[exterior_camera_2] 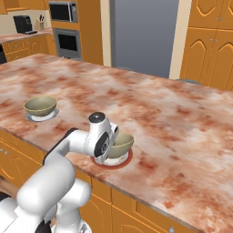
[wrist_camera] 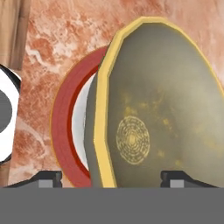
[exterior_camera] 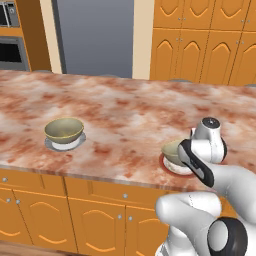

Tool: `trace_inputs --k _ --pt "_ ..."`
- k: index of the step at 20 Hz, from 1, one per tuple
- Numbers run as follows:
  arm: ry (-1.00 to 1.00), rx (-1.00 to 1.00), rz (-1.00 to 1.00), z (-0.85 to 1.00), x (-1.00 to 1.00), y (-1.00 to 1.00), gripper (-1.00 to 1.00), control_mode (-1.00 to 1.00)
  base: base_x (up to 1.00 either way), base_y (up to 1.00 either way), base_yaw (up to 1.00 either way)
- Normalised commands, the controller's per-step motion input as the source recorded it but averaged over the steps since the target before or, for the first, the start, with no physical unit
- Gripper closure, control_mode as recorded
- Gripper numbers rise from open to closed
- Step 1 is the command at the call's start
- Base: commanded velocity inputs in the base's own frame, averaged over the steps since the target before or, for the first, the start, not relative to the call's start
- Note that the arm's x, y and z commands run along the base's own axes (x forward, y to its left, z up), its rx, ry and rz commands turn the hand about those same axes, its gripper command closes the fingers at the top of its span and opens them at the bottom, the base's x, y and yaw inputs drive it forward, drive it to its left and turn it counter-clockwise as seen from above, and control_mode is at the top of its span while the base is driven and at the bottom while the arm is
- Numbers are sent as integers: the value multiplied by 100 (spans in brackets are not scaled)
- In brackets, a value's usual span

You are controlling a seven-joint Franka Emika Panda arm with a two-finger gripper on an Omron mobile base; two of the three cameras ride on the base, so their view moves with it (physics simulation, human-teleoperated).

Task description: Move the bowls from the cabinet to the plates on the dining table.

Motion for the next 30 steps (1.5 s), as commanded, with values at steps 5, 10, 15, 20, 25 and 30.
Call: trace_inputs --k 5,10,15,20,25,30 --pt "0 -1 0 -15 -25 12 -100 -100 0 0 0" --pt "0 0 0 4 -32 4 -100 -100 0 0 0" --pt "1 1 1 32 -13 0 -100 -100 0 0 0" --pt "5 1 0 40 -10 1 -100 -100 0 0 0" --pt "5 1 0 43 -11 2 -100 -100 0 0 0" --pt "5 0 1 42 -15 2 -100 -100 0 0 0"
